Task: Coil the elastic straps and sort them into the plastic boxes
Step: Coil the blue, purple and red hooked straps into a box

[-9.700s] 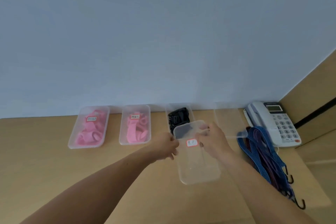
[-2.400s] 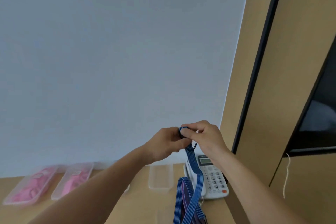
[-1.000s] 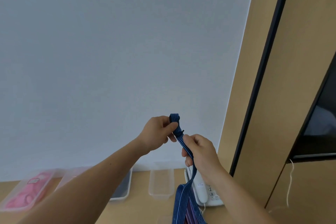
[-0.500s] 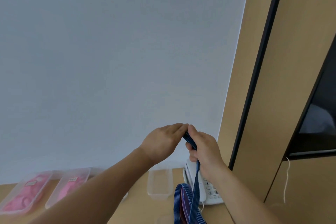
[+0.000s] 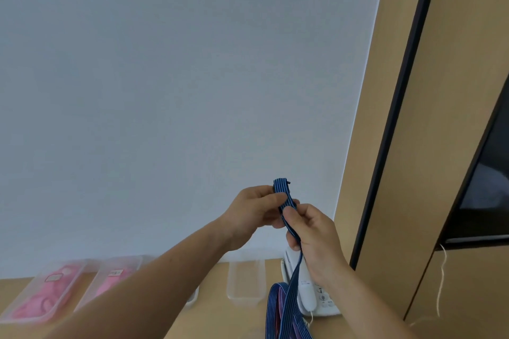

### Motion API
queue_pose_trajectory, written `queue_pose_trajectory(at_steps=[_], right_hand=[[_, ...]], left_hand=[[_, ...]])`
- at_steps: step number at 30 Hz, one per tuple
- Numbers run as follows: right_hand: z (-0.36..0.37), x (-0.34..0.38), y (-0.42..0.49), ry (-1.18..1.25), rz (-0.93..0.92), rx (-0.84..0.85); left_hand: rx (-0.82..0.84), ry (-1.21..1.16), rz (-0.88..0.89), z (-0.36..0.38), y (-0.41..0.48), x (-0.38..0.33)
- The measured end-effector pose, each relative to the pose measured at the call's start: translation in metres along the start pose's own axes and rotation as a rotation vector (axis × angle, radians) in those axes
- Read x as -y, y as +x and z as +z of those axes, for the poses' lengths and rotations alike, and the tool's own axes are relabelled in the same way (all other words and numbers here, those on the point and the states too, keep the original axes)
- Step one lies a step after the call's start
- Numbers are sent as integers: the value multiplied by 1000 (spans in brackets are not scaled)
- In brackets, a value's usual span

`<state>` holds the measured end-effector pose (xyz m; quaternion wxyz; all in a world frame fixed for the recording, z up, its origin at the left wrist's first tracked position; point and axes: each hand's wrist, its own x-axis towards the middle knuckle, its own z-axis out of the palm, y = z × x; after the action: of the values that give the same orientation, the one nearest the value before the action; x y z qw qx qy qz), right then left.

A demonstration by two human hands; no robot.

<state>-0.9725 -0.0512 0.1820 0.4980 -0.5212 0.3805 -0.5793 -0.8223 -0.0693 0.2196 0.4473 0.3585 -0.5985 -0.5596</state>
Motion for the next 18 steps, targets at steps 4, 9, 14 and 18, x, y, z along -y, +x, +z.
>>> queue_pose_trajectory(at_steps=[4, 9, 14, 18], right_hand=[[-5, 4, 1, -69, 52, -42], [-8, 6, -2, -126, 109, -78], [-14, 8, -3, -99, 129, 15], [-13, 8, -2, -75, 141, 20]], left_hand=[[-61, 8, 52, 3, -1, -1], [-101, 116, 84, 6, 1, -5], [-81, 161, 80, -6, 2, -6], [-47, 230, 114, -7, 4, -1]])
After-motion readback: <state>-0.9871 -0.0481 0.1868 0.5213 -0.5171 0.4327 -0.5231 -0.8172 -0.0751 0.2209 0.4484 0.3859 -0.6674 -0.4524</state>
